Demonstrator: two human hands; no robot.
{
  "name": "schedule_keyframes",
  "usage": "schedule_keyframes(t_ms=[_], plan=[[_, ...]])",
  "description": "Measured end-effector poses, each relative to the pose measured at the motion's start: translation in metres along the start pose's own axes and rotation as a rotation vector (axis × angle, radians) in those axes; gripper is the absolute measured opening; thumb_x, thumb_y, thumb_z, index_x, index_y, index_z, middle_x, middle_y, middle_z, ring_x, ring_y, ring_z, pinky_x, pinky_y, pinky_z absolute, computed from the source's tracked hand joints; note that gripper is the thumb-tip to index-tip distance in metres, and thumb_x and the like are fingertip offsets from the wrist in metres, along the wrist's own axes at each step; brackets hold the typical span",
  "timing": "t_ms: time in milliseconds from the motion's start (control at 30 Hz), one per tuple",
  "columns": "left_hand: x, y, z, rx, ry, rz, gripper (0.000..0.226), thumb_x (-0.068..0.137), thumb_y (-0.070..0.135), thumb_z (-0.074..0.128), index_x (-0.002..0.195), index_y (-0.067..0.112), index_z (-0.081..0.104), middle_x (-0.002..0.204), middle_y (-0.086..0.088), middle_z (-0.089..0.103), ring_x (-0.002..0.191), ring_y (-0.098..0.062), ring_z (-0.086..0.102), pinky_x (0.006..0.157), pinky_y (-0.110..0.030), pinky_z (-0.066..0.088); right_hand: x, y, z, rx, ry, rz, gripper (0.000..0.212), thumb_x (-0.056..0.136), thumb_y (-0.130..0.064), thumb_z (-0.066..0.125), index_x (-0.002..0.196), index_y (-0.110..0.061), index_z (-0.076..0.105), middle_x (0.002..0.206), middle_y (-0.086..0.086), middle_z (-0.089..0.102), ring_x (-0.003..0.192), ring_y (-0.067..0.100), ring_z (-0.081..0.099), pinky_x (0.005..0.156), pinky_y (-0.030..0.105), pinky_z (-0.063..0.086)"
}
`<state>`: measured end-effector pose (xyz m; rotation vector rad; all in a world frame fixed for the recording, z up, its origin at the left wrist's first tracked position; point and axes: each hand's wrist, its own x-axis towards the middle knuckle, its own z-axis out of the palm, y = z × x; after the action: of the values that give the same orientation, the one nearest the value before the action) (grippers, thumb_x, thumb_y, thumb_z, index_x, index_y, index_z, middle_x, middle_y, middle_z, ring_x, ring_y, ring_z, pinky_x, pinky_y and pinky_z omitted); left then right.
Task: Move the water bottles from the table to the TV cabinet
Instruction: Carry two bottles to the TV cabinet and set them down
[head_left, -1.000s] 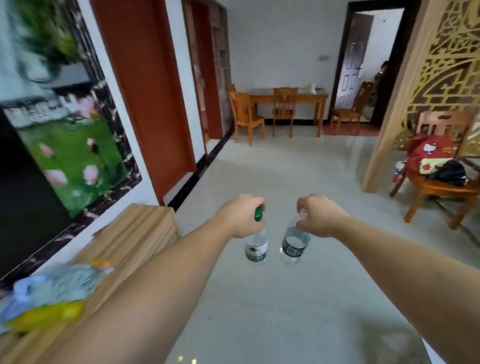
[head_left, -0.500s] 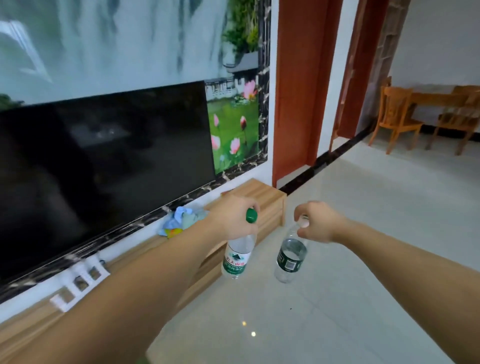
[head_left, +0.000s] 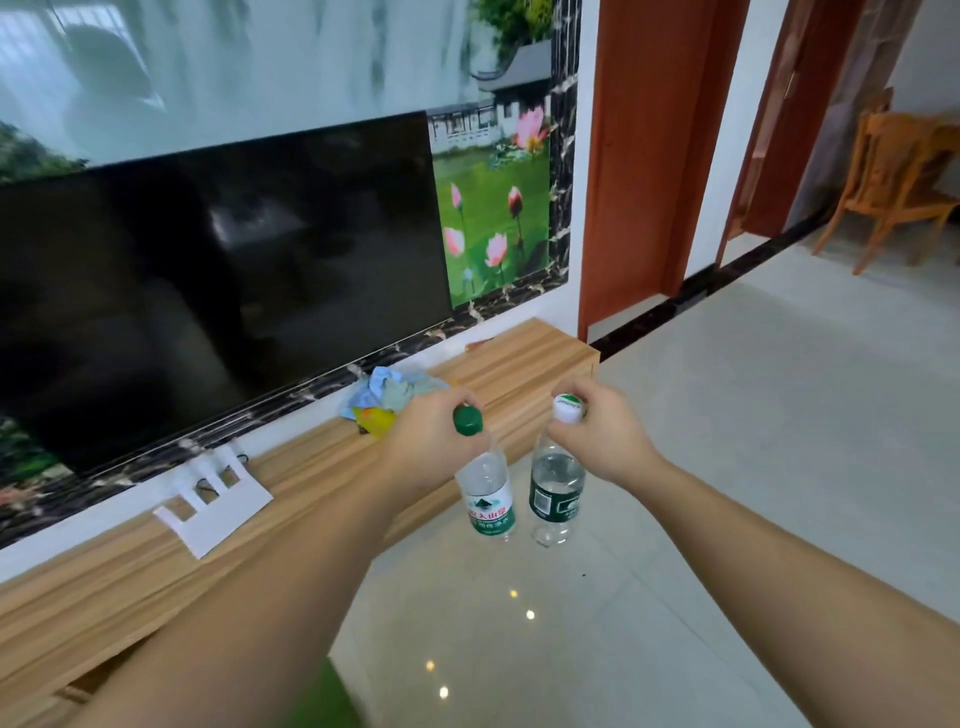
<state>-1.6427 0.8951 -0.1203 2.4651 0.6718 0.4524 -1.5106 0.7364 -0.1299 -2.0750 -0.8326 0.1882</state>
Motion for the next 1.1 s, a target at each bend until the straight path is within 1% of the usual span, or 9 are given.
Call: schedule_keyframes(t_ms=[100,200,367,500,567,700,833,933,1100], plan=[[-0.003,0.019,0.027,-0.121,0.071,-0.08,0.025,0.066,0.029,0.073,0.088,0.031,0.061,0.081,0.011,0.063,0.071,-0.008,0.056,0.062,-0.024,0.046,-0.003,0.018,-0.005,0.134,0.058,0.058,0.027,0.069,-0.012,0.066,0.094,-0.021,0.064,0.087,-0.003,0.065,0.08,0.016,0.06,0.061,0.025,0.043],[0.006,0.03,0.052,-0.197,0.096,-0.096,0.028,0.066,0.027,0.071,0.093,0.03,0.062,0.084,0.007,0.064,0.071,-0.013,0.055,0.064,-0.026,0.046,0.003,0.038,-0.012,0.133,0.076,0.077,0.027,0.069,-0.012,0.065,0.095,-0.023,0.064,0.091,-0.001,0.063,0.078,0.012,0.057,0.059,0.022,0.039],[0.044,0.037,0.084,-0.274,0.092,-0.099,0.03,0.064,0.025,0.066,0.091,0.036,0.059,0.078,0.011,0.063,0.065,-0.01,0.058,0.063,-0.027,0.051,0.035,0.069,-0.027,0.036,0.079,0.043,0.032,0.07,-0.014,0.064,0.101,-0.023,0.064,0.097,-0.005,0.059,0.083,0.013,0.056,0.065,0.023,0.04],[0.094,0.039,0.11,-0.333,0.081,-0.091,0.032,0.065,0.019,0.068,0.088,0.039,0.057,0.074,0.017,0.061,0.056,0.001,0.053,0.056,-0.018,0.042,0.081,0.092,-0.038,-0.027,0.071,0.022,0.032,0.072,-0.017,0.064,0.103,-0.022,0.065,0.099,-0.004,0.062,0.086,0.015,0.057,0.07,0.025,0.041],[0.123,0.039,0.119,-0.347,0.08,-0.096,0.034,0.066,0.018,0.07,0.089,0.039,0.057,0.077,0.017,0.061,0.061,0.001,0.055,0.057,-0.016,0.041,0.109,0.1,-0.041,-0.049,0.085,0.033,0.03,0.071,-0.015,0.065,0.101,-0.022,0.065,0.096,-0.001,0.063,0.08,0.016,0.057,0.067,0.027,0.041],[0.178,0.037,0.135,-0.386,0.064,-0.14,0.034,0.07,0.017,0.069,0.097,0.035,0.06,0.094,0.008,0.065,0.083,-0.016,0.062,0.073,-0.03,0.05,0.16,0.113,-0.044,-0.047,0.099,0.053,0.029,0.071,-0.012,0.066,0.099,-0.02,0.065,0.094,0.001,0.062,0.077,0.019,0.058,0.066,0.026,0.043],[0.224,0.043,0.147,-0.413,0.072,-0.119,0.034,0.072,0.013,0.067,0.1,0.03,0.062,0.098,0.004,0.064,0.086,-0.022,0.061,0.081,-0.039,0.053,0.206,0.131,-0.046,-0.035,0.115,0.076,0.032,0.072,-0.011,0.065,0.102,-0.021,0.065,0.095,-0.001,0.06,0.079,0.014,0.055,0.063,0.022,0.04],[0.259,0.044,0.161,-0.396,0.094,-0.126,0.035,0.072,0.013,0.066,0.099,0.033,0.061,0.095,0.008,0.062,0.08,-0.019,0.059,0.08,-0.04,0.053,0.241,0.151,-0.049,-0.001,0.137,0.064,0.031,0.073,-0.011,0.067,0.102,-0.023,0.064,0.095,-0.001,0.061,0.075,0.007,0.055,0.061,0.016,0.039],[0.321,0.051,0.19,-0.355,0.153,-0.188,0.039,0.071,0.014,0.068,0.093,0.043,0.055,0.086,0.017,0.061,0.071,-0.01,0.058,0.071,-0.031,0.052,0.306,0.189,-0.058,0.045,0.148,0.003,0.036,0.076,-0.017,0.072,0.108,-0.028,0.061,0.096,-0.008,0.059,0.07,0.0,0.054,0.062,0.008,0.036]])
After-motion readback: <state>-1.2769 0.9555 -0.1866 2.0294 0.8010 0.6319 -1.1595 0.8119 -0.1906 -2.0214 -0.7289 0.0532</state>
